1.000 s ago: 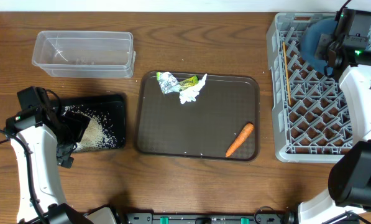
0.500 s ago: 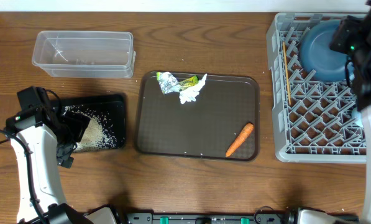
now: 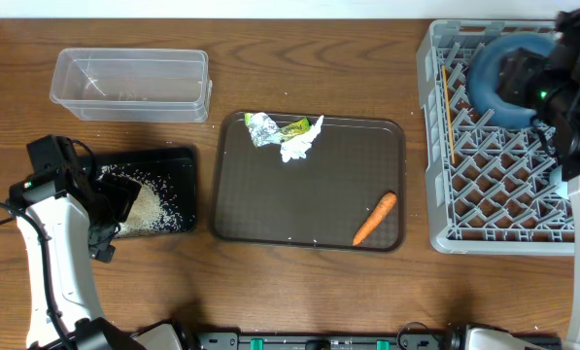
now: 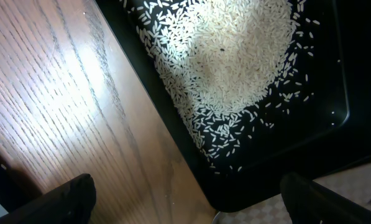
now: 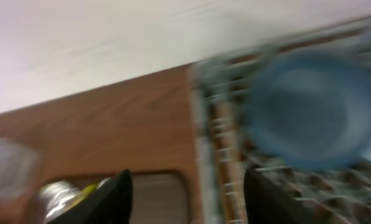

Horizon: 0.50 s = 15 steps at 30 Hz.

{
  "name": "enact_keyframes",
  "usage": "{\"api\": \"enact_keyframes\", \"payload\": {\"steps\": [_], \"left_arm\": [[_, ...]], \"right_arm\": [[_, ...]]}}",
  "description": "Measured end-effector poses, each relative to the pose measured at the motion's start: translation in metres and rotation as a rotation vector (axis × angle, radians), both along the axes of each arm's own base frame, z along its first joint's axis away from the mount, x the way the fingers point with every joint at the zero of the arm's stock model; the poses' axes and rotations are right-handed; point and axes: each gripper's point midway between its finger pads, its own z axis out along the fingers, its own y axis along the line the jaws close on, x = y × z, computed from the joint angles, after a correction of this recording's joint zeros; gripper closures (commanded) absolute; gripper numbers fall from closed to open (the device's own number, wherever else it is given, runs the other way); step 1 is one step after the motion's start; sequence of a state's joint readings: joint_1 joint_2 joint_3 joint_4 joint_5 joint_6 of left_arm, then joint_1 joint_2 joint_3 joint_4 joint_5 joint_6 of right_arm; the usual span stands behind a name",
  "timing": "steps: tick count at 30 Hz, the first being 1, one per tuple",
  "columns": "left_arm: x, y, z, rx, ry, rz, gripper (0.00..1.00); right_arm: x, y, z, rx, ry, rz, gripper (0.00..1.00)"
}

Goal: Sort waste into correct bins and load items into the dishwasher rack

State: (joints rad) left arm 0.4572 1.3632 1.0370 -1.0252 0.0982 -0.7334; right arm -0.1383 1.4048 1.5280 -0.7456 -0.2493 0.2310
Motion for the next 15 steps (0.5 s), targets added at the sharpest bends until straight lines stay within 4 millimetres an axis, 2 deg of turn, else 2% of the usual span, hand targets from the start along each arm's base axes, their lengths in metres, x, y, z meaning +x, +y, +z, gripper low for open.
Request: {"api": "enact_keyframes", "payload": {"steps": [2, 7, 11, 15], "left_arm": [[0.0, 0.0, 0.0, 0.0, -0.001, 0.0, 0.02], [0.0, 0.0, 0.0, 0.0, 0.0, 0.0, 0.02], [0.0, 0.0, 0.0, 0.0, 0.0, 0.0, 0.02], [0.0, 0.0, 0.0, 0.0, 0.0, 0.0, 0.02]], "right_arm": [[-0.005, 0.025, 0.0, 0.086, 0.01, 0.109, 0.01], [-0.036, 0.077, -0.015, 0.219, 0.135, 0.3, 0.01], [-0.064, 0.109, -0.033, 0.258, 0.272, 0.38, 0.01], [-0.084, 0.135, -0.042, 0.262, 0.346, 0.451, 0.01]]}}
